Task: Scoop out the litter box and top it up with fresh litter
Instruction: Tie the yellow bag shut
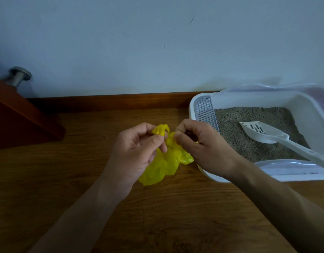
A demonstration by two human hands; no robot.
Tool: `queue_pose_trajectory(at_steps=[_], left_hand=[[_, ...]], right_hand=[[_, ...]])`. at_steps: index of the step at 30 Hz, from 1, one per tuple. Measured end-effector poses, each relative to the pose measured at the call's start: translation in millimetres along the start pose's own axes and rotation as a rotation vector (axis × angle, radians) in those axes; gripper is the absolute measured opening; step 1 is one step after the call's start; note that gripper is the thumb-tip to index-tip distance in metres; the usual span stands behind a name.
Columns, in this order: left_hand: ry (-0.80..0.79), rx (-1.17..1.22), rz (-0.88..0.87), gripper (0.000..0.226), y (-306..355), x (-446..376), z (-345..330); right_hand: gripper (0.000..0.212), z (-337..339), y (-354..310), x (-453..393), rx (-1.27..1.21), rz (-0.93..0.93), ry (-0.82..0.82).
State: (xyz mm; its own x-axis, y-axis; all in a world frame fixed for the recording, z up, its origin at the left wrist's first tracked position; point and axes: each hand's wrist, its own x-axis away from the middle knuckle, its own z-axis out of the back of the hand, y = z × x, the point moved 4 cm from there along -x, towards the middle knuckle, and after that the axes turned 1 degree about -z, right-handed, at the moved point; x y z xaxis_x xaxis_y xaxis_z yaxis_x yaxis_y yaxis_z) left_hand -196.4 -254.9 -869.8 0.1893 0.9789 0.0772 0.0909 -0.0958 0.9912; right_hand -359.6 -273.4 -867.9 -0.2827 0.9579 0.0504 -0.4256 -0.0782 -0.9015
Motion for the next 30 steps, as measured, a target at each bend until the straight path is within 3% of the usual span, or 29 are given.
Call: queue_pose_trajectory(at_steps=[6, 12, 18, 25, 30], left_hand=[[-0.045, -0.061, -0.009, 0.023, -4, 2, -5], [-0.143, -0.034, -0.112, 0.028, 6, 6, -11], [0.017, -0.149, -0.203, 0.025, 7, 3, -7], [0.186, -0.386, -0.31, 0.021, 9, 0, -5], [0.209, -0.473, -0.378, 0.019, 16, -2, -4]], right_hand=[[0.015, -3, -1, 1, -0.488, -0.215, 0.015], [0.022, -1, 5, -1, -0.304, -0.153, 0.056], [0.017, -3, -1, 0, -0.314, -0.069, -0.016], [0.012, -6, -4, 2, -0.461, -0.158, 0.012], [0.008, -8, -2, 5, -0.666, -0.247, -0.04]])
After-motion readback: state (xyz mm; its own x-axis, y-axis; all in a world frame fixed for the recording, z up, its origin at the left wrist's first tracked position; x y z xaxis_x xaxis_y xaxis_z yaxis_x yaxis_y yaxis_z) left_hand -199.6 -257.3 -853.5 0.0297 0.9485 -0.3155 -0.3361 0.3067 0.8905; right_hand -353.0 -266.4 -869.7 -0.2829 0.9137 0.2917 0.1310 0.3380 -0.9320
